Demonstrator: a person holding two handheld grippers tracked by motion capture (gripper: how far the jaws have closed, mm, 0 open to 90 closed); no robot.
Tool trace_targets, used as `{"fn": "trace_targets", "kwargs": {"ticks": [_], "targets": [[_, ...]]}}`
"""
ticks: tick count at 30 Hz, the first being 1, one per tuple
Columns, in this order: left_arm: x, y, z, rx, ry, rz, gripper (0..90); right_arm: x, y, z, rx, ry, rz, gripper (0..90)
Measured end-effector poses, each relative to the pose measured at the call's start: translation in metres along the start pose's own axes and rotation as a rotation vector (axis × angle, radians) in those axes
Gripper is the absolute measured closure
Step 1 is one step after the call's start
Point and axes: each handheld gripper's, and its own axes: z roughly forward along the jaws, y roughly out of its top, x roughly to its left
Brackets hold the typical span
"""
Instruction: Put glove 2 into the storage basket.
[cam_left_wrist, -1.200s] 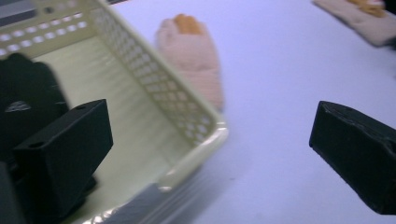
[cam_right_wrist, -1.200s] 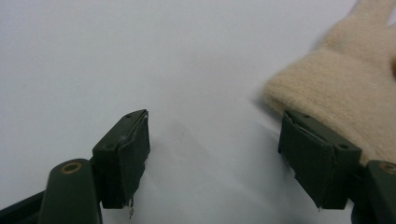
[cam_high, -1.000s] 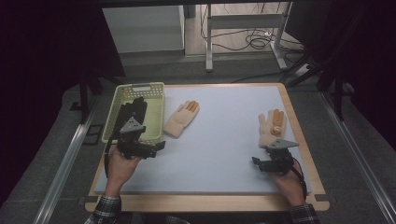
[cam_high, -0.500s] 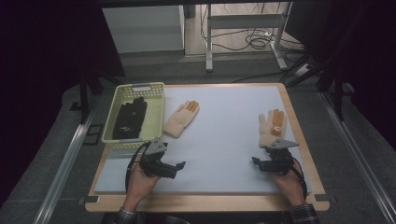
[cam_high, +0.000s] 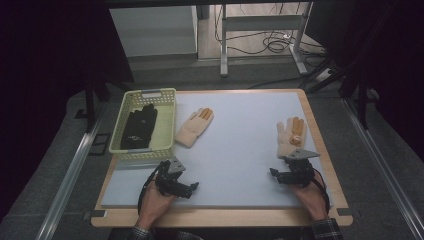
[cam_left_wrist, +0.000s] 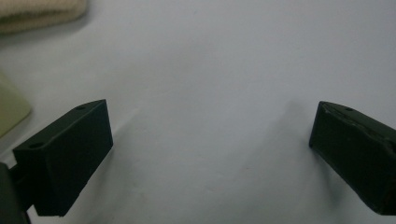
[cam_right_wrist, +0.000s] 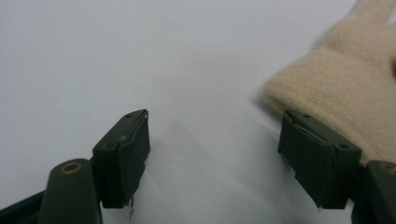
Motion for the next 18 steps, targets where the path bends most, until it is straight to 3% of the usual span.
{"fn": "trace_targets", "kwargs": {"ticks": [3,11,18], "targets": [[0.0038,0.0003,0.0014,0.014,-0.025,-0.031,0.0,-0.0001,-0.0001,0.0,-0.005,0.001,0.0,24.7],[0.0036,0.0001,0.0014,0.014,-0.021,-0.027,0.0,0.0026,-0.0011,-0.0036,-0.008,-0.004,0.009,32.3],[0.0038,0.0001,0.0013,0.016,-0.021,-0.023,0.0,0.0095,0.0067,-0.0003,-0.016,0.05,0.014,37.5]]}}
